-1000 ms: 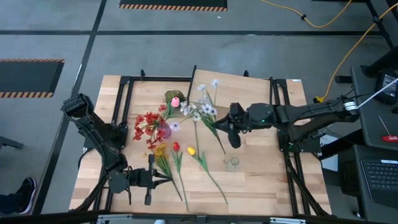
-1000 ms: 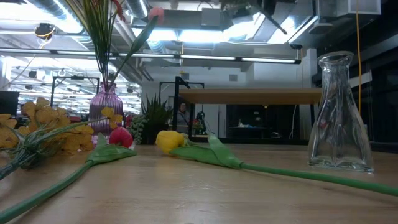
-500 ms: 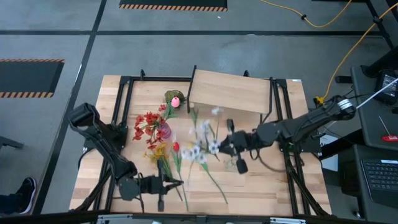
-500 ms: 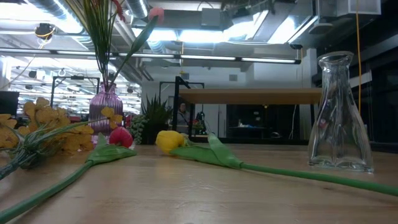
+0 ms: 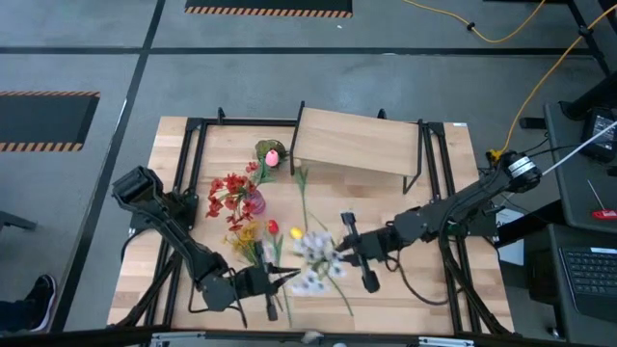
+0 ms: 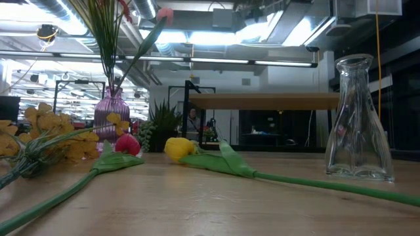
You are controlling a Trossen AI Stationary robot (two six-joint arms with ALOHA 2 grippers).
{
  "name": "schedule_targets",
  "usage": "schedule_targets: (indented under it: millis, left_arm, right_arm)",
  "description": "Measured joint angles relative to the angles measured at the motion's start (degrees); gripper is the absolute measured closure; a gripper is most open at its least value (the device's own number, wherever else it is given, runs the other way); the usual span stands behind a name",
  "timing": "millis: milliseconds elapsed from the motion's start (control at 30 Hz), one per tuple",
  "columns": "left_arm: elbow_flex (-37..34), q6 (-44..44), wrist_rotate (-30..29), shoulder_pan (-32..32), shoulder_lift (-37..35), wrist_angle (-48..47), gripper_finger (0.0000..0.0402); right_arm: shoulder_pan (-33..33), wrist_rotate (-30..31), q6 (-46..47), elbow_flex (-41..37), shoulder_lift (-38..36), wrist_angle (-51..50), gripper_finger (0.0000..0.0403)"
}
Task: Pick and place flowers into a vace then onto a shelf
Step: Put the white flowers into the violet vase
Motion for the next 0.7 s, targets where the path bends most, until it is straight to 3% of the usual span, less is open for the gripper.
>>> schedule_targets:
  millis: [167, 467, 700]
  left_arm:
    - [0.00, 0.01, 1.97, 2.87, 0.00, 0.74, 0.0344]
    - [0.01, -1.46, 10.99, 8.25, 0.00, 1.18, 0.0246]
    - [0.02, -1.52, 22.34, 11.04, -0.02, 2.98, 0.0230]
  right_arm:
    - [0.01, -1.33, 0.06, -5.82, 0.02, 9.45, 0.0401]
    - [0.09, -1.59, -0.12, -8.62, 0.02, 12.19, 0.0401]
    - [-1.11, -1.59, -0.21, -8.64, 0.04, 13.44, 0.0401]
